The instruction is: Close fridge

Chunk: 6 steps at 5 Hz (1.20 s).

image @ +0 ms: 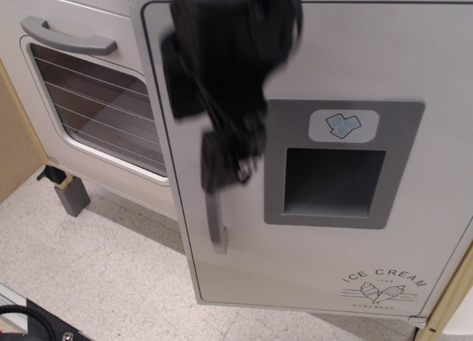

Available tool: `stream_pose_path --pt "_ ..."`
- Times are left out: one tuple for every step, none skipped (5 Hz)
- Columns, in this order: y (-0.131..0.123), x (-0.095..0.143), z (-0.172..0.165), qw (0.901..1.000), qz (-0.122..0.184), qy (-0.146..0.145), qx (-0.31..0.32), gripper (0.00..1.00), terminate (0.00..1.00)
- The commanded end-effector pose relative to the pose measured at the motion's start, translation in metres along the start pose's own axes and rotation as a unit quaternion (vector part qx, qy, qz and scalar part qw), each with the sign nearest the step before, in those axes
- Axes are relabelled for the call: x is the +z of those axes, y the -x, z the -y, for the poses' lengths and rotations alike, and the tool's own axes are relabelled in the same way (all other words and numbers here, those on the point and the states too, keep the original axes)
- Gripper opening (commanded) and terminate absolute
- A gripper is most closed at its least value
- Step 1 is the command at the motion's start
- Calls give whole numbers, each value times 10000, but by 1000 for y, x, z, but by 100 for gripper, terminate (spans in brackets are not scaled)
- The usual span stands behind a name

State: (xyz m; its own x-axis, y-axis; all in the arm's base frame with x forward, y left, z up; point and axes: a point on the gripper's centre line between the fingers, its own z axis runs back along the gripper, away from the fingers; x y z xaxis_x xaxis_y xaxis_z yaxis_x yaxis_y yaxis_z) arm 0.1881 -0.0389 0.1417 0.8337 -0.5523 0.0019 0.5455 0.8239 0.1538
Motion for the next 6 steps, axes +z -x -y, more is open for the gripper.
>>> stream_pose_path --pt "-20 -32 -33 9885 826 -70 1268 100 0" --pt "-32 -38 -57 9746 1108 -35 1944 100 0" --pt "-42 -42 -73 9660 1204 -45 2288 100 0" --pt "-54 -43 -85 9611 1265 -107 2453 100 0" --pt "-63 -44 -95 9572 1321 -199 2567 100 0" --pt "-72 -43 -104 9526 1421 -207 2681 100 0"
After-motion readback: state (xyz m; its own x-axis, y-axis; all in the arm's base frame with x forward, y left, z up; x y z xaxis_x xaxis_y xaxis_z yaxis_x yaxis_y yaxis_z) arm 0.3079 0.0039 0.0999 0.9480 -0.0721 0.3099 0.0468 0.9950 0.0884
